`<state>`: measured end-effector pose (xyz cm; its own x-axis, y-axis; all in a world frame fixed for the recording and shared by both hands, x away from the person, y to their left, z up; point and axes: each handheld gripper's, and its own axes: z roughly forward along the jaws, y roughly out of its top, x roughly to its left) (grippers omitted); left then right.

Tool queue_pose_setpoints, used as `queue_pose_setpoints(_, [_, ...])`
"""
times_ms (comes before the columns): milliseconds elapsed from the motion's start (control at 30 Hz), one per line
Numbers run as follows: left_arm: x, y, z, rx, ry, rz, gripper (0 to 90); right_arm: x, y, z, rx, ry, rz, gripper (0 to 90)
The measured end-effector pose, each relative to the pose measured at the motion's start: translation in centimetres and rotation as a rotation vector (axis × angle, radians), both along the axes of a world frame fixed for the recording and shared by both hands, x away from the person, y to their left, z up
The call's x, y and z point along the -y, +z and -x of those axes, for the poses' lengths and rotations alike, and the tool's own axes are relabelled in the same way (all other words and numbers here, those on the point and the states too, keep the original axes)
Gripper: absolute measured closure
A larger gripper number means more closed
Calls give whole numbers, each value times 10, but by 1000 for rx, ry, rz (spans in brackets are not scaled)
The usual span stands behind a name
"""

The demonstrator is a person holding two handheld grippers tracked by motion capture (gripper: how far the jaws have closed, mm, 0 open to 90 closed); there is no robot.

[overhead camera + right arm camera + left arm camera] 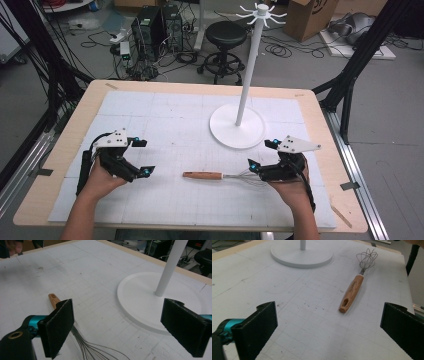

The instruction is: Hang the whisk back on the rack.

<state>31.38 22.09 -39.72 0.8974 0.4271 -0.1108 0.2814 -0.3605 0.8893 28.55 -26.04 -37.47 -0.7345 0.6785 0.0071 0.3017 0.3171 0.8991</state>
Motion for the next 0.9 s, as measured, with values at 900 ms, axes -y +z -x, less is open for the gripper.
queue_pose_setpoints(900, [-27, 7, 2, 41, 72, 37, 16, -54, 7, -13, -47, 124, 128, 107])
